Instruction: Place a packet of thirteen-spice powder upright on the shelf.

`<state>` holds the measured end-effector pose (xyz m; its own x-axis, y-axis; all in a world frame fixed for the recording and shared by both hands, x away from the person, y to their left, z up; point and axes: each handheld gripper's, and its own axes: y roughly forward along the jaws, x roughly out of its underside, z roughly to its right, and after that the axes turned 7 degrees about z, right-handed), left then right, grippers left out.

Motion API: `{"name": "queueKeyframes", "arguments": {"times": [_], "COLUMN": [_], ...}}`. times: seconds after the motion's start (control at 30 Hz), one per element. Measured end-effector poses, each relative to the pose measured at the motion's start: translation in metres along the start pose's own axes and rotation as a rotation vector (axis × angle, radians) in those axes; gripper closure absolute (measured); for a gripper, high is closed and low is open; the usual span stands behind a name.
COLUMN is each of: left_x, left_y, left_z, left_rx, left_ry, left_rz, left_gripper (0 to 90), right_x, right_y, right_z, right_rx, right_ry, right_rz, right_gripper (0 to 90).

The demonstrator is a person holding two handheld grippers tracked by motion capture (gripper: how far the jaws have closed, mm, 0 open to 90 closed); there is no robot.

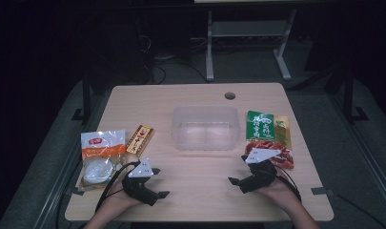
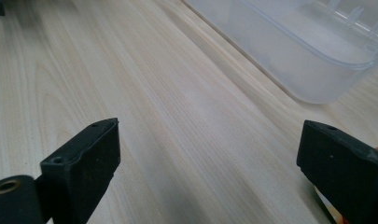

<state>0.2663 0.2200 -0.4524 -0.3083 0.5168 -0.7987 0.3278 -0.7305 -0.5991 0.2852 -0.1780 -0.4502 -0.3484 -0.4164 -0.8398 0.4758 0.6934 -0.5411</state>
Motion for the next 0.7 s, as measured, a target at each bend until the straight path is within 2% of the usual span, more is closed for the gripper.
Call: {"name": "queueKeyframes", "arguments": {"times": [0.1,0.27,0.3,0.6,0.67,0.7], "left_x": [-0.003,-0.016,-0.021,-0.04,-0.043,-0.045], "left_y": [-0.003,-0.008,-0.01,-0.024,-0.026,-0.027], "left_z": [0.0,-0.001,-0.004,-0.028,-0.035,-0.042], "left_rx": [0.002,-0.034,-0.048,-0.145,-0.166,-0.18], "left_ry": [-0.023,-0.025,-0.032,-0.06,-0.06,-0.075], "left_rz": [0.017,0.028,0.043,0.064,0.06,0.06], "left_gripper": [12.4,12.4,12.4,12.6,12.6,12.6], "right_x": [0.0,0.002,0.002,0.001,0.001,0.001], "right_y": [-0.001,-0.003,-0.003,-0.003,-0.003,-0.004], "right_z": [0.001,0.004,0.004,0.003,0.002,0.003], "right_rx": [0.004,0.01,0.012,0.014,0.013,0.01], "right_ry": [0.009,0.018,0.021,0.028,0.029,0.025], "right_rz": [0.004,0.009,0.007,-0.003,-0.001,0.002], "right_gripper": [5.8,5.8,5.8,5.8,5.9,5.9]}}
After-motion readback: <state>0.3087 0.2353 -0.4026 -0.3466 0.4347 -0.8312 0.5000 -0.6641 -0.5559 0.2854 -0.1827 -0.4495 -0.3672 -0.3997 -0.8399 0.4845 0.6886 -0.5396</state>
